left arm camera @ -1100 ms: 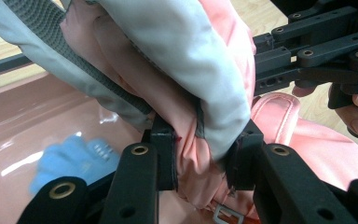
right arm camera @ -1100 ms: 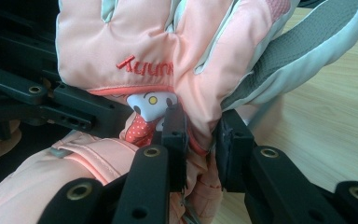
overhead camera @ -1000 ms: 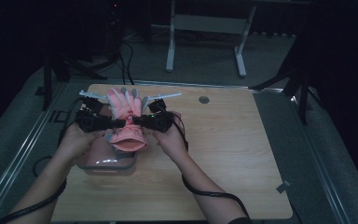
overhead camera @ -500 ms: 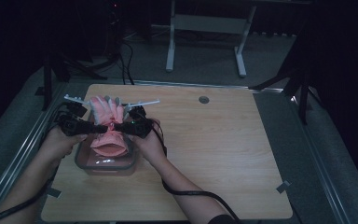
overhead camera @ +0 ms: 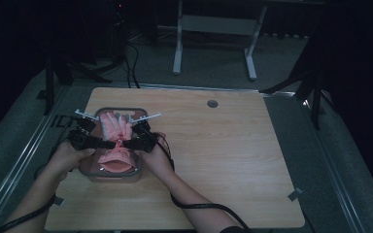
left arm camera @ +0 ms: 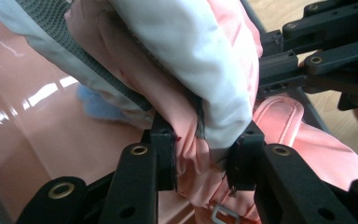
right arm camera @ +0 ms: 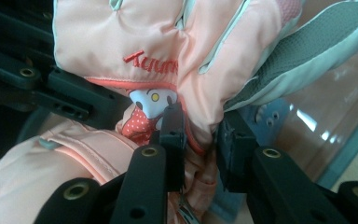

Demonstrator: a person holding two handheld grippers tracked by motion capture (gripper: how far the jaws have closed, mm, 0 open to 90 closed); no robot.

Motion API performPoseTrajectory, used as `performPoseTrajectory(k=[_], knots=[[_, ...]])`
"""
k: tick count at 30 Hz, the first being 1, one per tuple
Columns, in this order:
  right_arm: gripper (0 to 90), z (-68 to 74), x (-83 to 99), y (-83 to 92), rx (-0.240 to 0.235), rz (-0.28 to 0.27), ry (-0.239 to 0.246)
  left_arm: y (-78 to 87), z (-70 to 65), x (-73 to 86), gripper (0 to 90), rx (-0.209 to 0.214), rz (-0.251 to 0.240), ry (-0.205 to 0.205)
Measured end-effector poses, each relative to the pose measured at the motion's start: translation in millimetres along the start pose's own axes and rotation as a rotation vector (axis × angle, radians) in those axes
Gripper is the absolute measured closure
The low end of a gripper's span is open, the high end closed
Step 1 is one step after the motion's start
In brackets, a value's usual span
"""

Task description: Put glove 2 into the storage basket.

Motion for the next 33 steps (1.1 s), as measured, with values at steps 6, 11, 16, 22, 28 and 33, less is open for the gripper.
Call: performPoseTrajectory(k=[6,11,16,22,28,33], knots=[[73.0,-6.8,5.7,-8.8,0.033,0.043,0.000,-10.7,3.4,6.4,68.8,0.003,0.014,0.021],[72.8,-8.8,6.0,-11.6,0.037,0.052,-0.003,-13.6,5.3,8.4,67.3,-0.006,0.022,0.028],[66.2,-7.4,4.9,-13.7,0.060,0.061,0.038,-16.1,9.5,12.6,60.7,0.002,0.012,0.053],[47.4,-5.8,-2.6,-6.2,0.041,0.012,0.096,-16.0,11.0,14.7,58.8,0.012,-0.011,0.079],[30.0,0.9,-9.5,9.9,-0.044,-0.038,0.116,-15.5,13.2,6.1,44.5,-0.065,-0.048,0.077],[20.4,-4.8,-12.3,22.9,-0.101,-0.045,0.117,-9.3,15.6,-3.6,27.5,-0.135,-0.135,0.052]])
Point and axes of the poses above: each handheld gripper's, and its own axes: y roughly backward along the jaws, x roughly out of its underside, z roughly to its left, the point moved 7 cm from there along -y, roughly forward along the jaws, and after that the axes turned 13 degrees about -y, right-handed, at the moved point
